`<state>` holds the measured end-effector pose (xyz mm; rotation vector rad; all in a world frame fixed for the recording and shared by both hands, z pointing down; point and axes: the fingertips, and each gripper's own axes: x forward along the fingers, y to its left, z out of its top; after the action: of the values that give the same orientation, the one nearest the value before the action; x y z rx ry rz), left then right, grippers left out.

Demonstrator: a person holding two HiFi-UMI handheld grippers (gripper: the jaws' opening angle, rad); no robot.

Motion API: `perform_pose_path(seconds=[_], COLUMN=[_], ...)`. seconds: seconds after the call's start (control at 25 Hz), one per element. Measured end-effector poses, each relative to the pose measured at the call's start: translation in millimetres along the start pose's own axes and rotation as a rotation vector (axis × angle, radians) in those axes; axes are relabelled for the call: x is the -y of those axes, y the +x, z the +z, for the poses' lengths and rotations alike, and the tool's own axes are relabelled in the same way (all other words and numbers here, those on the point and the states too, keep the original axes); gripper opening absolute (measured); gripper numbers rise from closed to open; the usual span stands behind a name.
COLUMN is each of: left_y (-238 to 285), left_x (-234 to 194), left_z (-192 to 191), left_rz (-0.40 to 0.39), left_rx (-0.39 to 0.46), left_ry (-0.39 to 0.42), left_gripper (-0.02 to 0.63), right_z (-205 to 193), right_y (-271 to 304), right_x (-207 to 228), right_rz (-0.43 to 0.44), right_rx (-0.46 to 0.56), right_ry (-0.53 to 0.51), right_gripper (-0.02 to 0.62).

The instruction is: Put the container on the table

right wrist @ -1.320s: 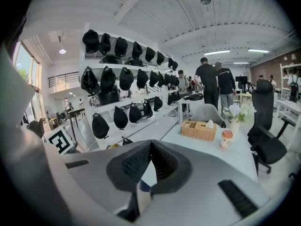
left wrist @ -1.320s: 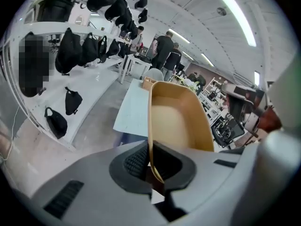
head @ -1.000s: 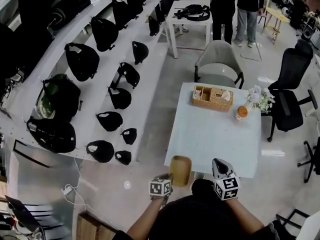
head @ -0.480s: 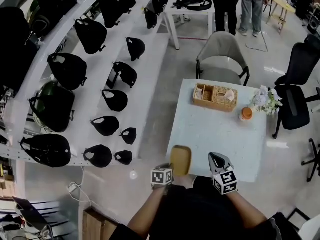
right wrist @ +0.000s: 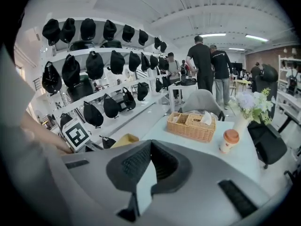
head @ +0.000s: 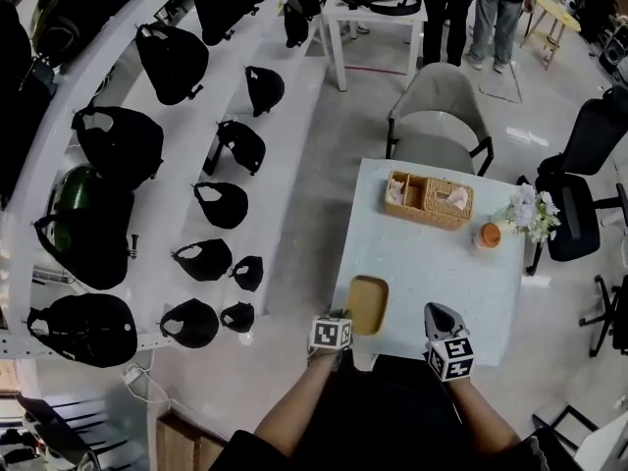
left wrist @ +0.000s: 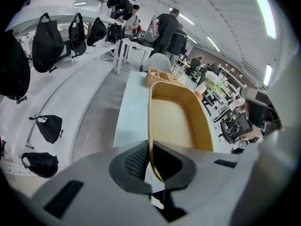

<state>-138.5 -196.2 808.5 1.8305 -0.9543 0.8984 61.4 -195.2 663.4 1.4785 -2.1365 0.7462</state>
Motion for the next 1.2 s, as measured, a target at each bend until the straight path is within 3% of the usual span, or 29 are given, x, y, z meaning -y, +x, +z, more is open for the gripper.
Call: perform_pose_path(seconds=[0.2, 0.4, 0.6, 1.0, 1.2], left_y=[25, 52, 78, 130, 150], left_x=[-14, -12, -14, -15, -6], left_z=[25, 36, 43, 52, 55], left_rz=[-0.042, -0.062, -0.083, -0.067, -0.071], left_rx=[-0.026, -0.061, -0.093, -0.126, -0.133], left_ry=[0.002, 0.010, 0.026, -0.048, -0.025], left_gripper=[0.012, 0.012, 0.012, 0.014, 0.014], right_z=[12, 4, 15, 10, -4], right_y=[24, 43, 48, 38, 31], right_x=[-7, -10, 7, 42, 51], right_rz=[-0.018, -0.023, -0.034, -0.086, -0.104], right_rx=[0.018, -0.016, 0.033, -0.026, -0.062], right_ry=[-0.062, -0.026, 0.103, 0.072, 0.079], right_gripper=[-0.002, -0.002, -0.002, -0.002, -0.002])
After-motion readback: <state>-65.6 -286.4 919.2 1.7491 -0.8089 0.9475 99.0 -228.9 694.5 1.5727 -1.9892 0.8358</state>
